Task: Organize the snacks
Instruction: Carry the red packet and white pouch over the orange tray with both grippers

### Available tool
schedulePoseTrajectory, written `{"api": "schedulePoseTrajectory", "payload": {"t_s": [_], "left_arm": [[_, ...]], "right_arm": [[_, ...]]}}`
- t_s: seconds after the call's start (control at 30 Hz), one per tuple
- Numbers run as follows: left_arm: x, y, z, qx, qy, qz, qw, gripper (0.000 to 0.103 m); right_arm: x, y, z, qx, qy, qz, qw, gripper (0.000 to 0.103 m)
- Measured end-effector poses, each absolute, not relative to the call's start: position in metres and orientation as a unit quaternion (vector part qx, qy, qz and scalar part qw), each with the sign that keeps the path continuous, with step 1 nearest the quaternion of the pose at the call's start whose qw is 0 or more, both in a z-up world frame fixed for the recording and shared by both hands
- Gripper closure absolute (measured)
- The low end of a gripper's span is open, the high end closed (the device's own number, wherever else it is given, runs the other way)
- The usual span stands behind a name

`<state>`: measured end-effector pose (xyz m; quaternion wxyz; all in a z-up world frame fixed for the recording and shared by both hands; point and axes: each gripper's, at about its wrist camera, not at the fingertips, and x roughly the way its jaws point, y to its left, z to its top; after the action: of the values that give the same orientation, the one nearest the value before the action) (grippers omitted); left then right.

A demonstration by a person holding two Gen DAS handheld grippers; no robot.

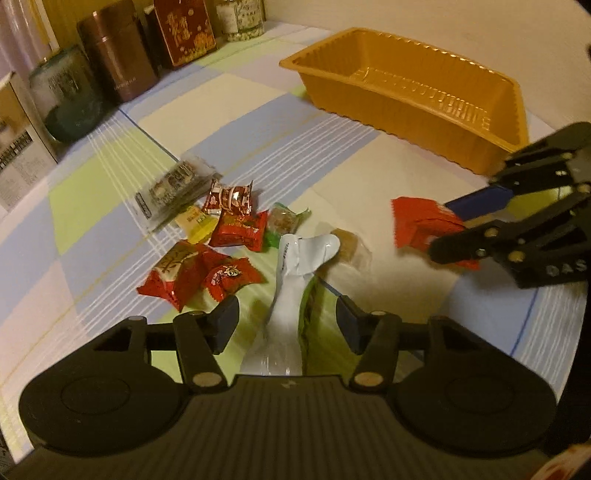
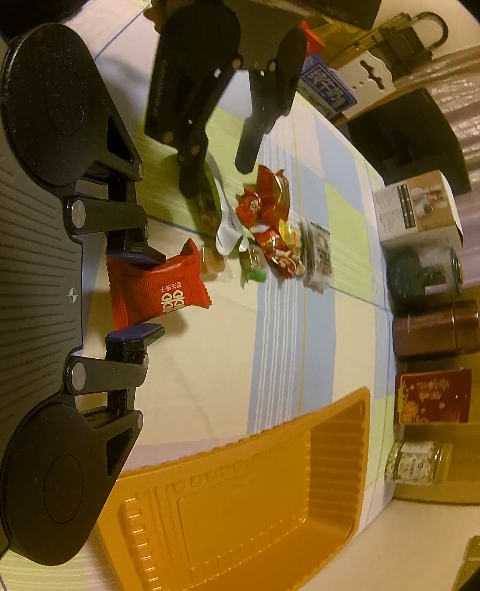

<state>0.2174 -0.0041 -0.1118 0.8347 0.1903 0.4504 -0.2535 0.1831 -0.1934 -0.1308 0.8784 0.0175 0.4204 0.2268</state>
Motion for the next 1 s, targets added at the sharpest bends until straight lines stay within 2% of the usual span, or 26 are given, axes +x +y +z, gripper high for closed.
{"api": "schedulePoseTrajectory", "payload": {"t_s": [0.1,0.17,0.27,0.7,1.0], "left_arm": [[0.225,-0.004,-0.12,0.186,0.464,-0.253,0.828,0.055],[0.227,-0.004,-0.123,0.18,0.474,-0.248,0.826,0.069],[0.224,-0.004,-0.121,0.17,0.479,-0.241,0.827,0.079],[0.176,0.001,-0.08,0.039,0.477,-0.171,0.861,0.079],[0.164,-0.033,-0.046,0.0,0.456,-0.169,0.874,0.079]], "right_arm": [[0.184,-0.195,-0.13,0.022,0.42,0.221,0.88,0.069],[0.184,-0.196,-0.13,0.024,0.419,0.219,0.881,0.069],[0.184,-0.196,-0.129,0.027,0.416,0.216,0.883,0.069],[0.165,-0.198,-0.113,0.043,0.401,0.188,0.896,0.069],[0.149,-0.228,-0.078,0.047,0.364,0.159,0.917,0.069]]}}
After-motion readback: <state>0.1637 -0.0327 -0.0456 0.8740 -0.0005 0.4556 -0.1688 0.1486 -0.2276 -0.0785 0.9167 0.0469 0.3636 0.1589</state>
